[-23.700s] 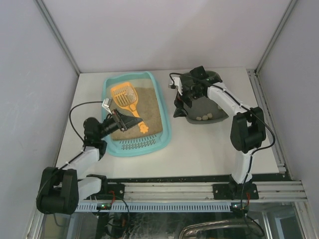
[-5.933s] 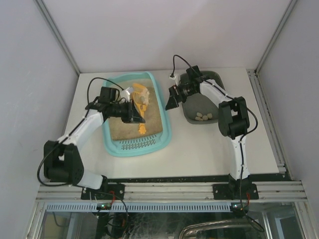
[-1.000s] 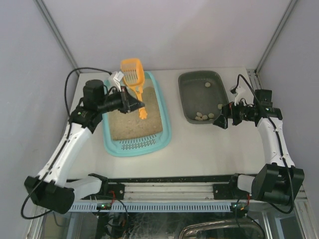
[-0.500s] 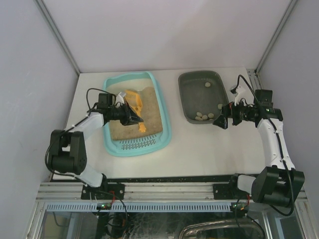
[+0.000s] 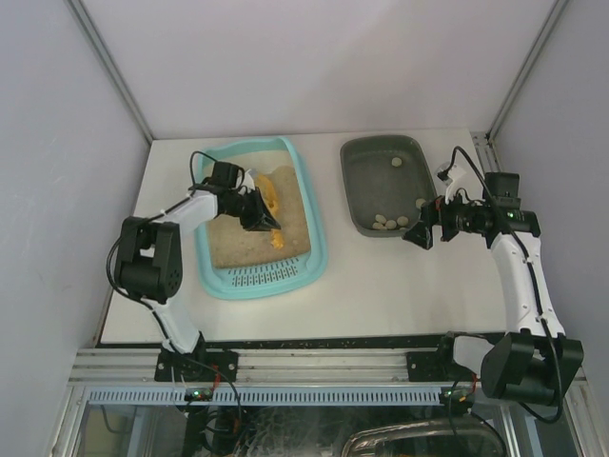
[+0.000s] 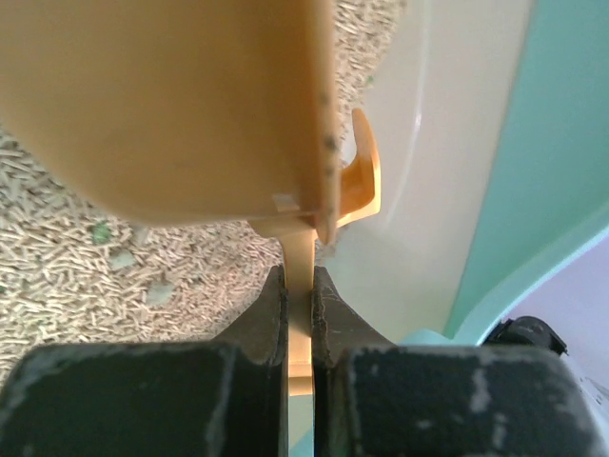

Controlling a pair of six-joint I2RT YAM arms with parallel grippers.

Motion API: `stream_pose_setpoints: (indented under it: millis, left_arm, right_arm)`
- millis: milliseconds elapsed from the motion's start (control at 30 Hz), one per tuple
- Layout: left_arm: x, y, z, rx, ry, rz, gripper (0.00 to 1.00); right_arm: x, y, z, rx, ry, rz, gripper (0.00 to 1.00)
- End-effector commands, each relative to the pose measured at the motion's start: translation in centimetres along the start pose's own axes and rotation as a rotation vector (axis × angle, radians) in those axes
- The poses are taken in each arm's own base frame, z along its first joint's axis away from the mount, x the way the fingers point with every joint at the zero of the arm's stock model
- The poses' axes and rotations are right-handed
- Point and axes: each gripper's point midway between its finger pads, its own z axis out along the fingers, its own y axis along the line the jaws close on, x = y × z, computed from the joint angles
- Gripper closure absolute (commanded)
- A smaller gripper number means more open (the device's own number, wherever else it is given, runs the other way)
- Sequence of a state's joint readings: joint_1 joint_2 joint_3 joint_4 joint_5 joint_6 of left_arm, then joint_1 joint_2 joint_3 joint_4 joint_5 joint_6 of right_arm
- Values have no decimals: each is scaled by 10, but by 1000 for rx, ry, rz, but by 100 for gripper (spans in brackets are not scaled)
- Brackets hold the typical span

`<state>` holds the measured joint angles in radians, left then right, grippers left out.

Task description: Clean the litter box

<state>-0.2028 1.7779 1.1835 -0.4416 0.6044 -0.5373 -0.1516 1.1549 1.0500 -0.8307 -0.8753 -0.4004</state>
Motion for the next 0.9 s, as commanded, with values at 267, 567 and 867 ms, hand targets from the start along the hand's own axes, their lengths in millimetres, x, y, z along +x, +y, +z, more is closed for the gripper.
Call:
stream_pose_setpoints:
  millis: [267,567,867]
  left_arm:
    - [-19,30,7,-182,11,44,90]
    - [-27,15,-24,-263,-16,98,29]
    - [-40,-41,-122,-391,-180,203,0]
  right_arm:
    - [-11,7,3,-12,-11,-37,0]
    - [-9,6,4,-4,0,-37,0]
    - [-20,-38,1,264,-45,55,0]
